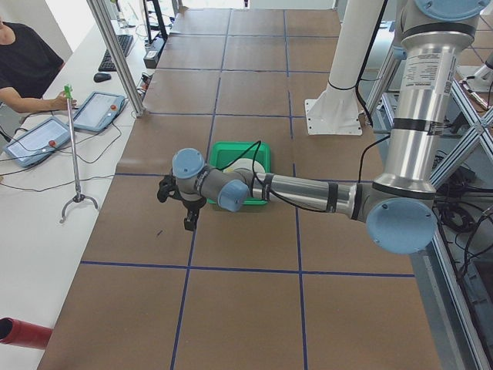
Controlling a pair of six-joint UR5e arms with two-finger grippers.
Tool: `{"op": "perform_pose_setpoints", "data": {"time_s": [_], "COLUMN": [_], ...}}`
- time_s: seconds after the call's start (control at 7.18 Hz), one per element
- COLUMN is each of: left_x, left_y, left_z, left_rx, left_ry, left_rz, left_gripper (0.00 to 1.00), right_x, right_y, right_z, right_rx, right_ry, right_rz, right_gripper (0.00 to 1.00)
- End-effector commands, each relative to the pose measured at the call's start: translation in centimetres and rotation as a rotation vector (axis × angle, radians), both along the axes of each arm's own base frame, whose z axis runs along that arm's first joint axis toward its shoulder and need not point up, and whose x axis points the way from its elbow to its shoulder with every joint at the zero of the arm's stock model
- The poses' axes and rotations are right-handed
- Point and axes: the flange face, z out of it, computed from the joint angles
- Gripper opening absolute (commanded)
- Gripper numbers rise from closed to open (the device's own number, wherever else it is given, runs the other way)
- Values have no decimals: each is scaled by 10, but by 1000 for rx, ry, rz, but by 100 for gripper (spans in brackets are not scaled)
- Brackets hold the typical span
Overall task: Place spoon
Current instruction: 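Move the left gripper over the yellow spoon on the white plate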
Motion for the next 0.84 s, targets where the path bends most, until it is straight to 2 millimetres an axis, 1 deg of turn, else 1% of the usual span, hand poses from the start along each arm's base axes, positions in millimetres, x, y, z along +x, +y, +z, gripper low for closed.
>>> {"op": "perform_pose_setpoints", "data": {"time_s": [0.0, 0.14, 0.28, 0.42, 0.56, 0.7], "left_x": [115, 149, 197, 228, 233, 251], "left_y": [13, 38, 65, 81, 83, 96], "left_z": [-86, -114, -110, -103, -101, -99], "left_rx": [-42, 12, -62, -64, -57, -62], "left_ry": [61, 23, 7, -30, -41, -48], "left_rz": [32, 15, 47, 50, 41, 68], "left_gripper": [94, 93, 93, 91, 91, 90], "right_x": [0, 0, 0, 0, 0, 0], "right_y": [0, 0, 0, 0, 0, 0], "right_z": [0, 0, 0, 0, 0, 0], "right_rx": [1, -1, -1, 1, 1, -1], "right_ry": [-1, -1, -1, -1, -1, 0], "right_rz": [0, 0, 0, 0, 0, 0], "right_gripper": [100, 100, 100, 100, 100, 100]}}
